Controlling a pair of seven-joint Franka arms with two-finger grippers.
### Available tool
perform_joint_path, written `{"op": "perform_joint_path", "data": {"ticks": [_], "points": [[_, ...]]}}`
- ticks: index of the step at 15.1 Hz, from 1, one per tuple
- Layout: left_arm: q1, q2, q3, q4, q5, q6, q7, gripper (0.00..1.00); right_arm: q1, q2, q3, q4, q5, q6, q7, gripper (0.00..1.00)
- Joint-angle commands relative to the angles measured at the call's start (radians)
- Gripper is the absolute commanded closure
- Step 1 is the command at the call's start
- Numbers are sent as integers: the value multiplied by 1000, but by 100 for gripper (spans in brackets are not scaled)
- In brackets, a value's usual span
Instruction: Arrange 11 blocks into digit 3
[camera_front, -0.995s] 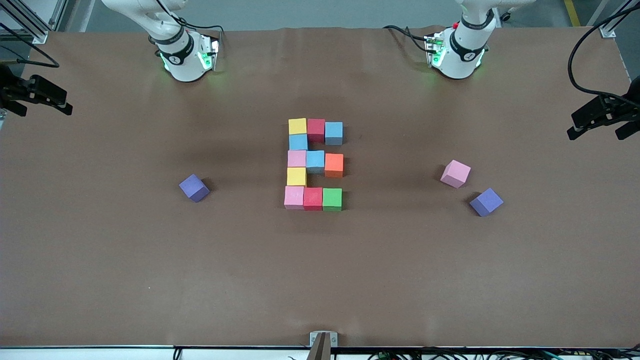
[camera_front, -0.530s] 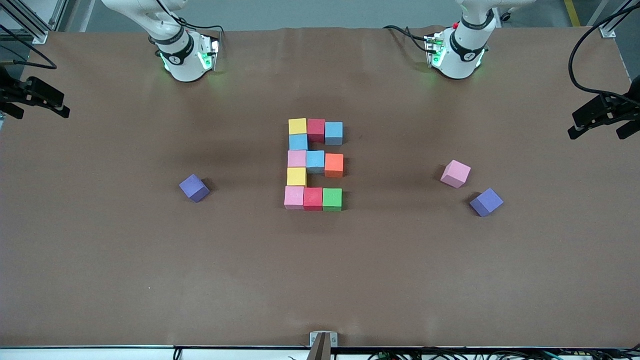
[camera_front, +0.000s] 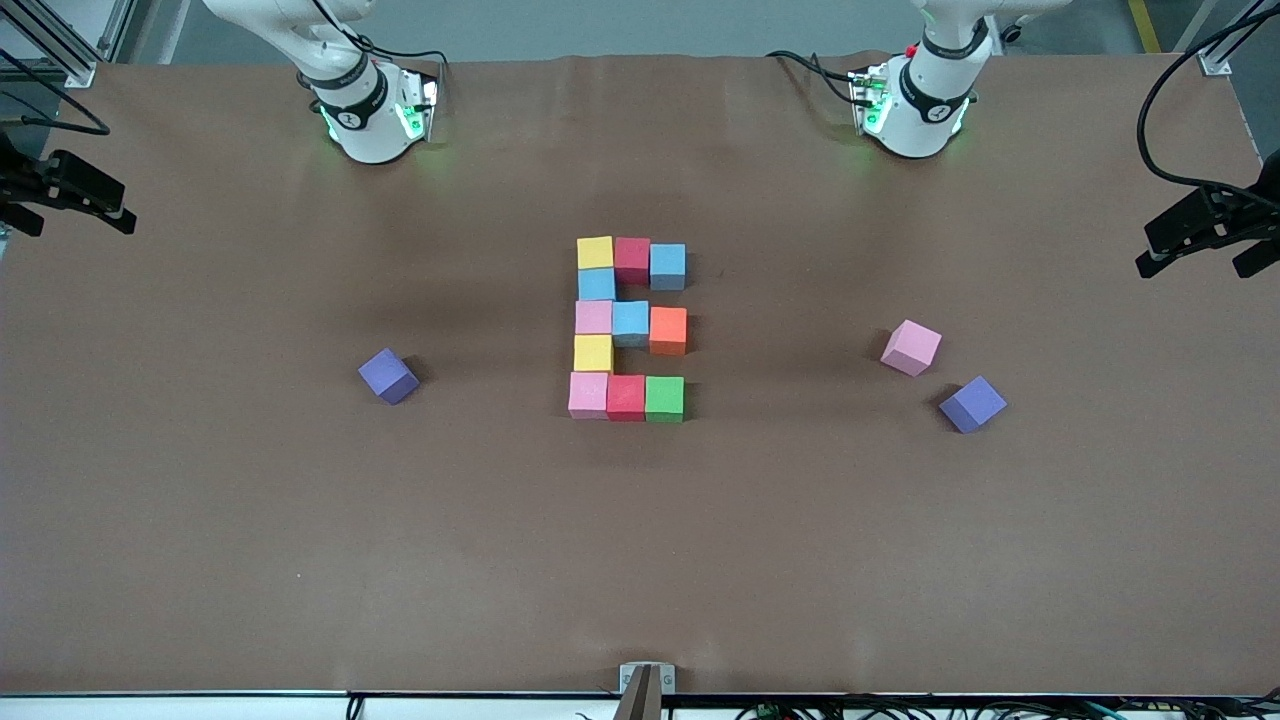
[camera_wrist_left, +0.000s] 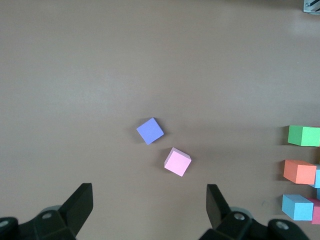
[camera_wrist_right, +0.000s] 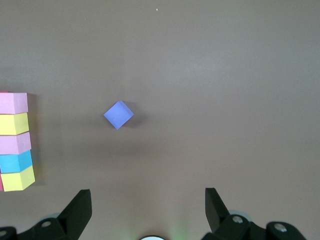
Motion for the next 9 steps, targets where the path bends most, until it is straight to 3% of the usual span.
{"op": "perform_joint_path", "data": {"ticks": [1,9], "points": [[-1,-13,-2,1,-6,-3,-6,0,-1,-15,-4,43,8,-62,-14,0],[-1,-13,-8,1,-6,-3,-6,0,7,-15,7,59,15,-65,-14,0]]}}
